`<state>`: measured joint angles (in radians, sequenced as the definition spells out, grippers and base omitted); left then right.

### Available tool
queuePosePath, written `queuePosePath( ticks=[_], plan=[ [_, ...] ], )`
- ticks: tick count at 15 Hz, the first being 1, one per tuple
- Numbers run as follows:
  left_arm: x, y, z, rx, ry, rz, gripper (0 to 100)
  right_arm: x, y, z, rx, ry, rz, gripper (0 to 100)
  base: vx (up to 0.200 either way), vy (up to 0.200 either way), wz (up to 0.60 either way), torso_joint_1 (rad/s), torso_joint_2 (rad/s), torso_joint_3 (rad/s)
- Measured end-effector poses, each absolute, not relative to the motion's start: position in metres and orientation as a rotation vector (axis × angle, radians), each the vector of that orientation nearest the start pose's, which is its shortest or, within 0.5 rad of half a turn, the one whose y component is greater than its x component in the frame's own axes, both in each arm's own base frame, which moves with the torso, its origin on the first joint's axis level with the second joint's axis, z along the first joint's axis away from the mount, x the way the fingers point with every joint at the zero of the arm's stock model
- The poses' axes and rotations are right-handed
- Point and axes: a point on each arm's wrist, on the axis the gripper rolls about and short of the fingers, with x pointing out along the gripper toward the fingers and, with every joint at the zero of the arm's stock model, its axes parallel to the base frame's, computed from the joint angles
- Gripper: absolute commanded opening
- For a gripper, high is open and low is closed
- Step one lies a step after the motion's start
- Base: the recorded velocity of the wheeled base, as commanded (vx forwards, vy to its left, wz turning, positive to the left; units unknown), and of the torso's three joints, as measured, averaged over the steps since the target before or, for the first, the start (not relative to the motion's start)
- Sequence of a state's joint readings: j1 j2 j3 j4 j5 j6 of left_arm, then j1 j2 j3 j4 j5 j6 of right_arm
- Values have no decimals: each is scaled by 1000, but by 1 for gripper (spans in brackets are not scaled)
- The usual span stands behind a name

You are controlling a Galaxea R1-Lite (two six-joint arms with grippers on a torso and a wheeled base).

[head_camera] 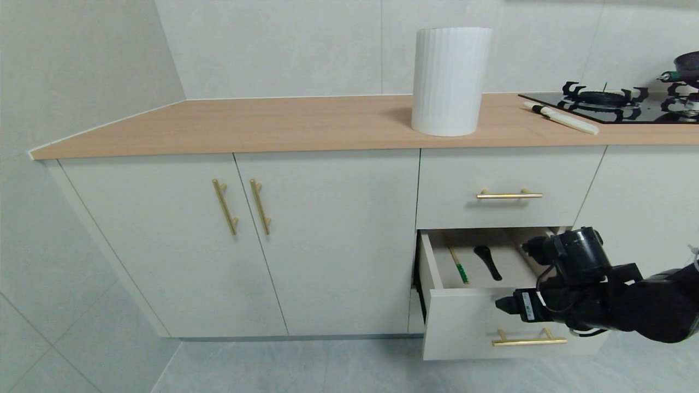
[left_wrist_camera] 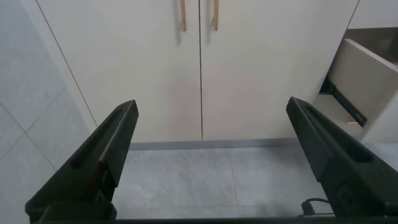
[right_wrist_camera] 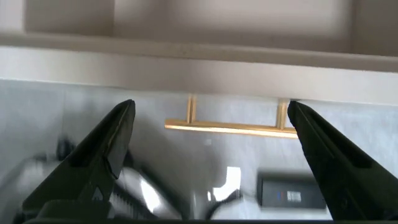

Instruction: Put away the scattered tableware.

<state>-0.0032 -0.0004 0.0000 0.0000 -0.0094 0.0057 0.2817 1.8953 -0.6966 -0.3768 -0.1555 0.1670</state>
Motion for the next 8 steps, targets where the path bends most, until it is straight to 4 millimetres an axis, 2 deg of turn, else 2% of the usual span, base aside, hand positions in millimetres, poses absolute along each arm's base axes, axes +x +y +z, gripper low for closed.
queuePosePath(
  ticks=[8],
  plan=[
    [-23,0,75,6,0,-13,100,359,79,69,7,728,10,100,0,0,0,0,0,0]
  ],
)
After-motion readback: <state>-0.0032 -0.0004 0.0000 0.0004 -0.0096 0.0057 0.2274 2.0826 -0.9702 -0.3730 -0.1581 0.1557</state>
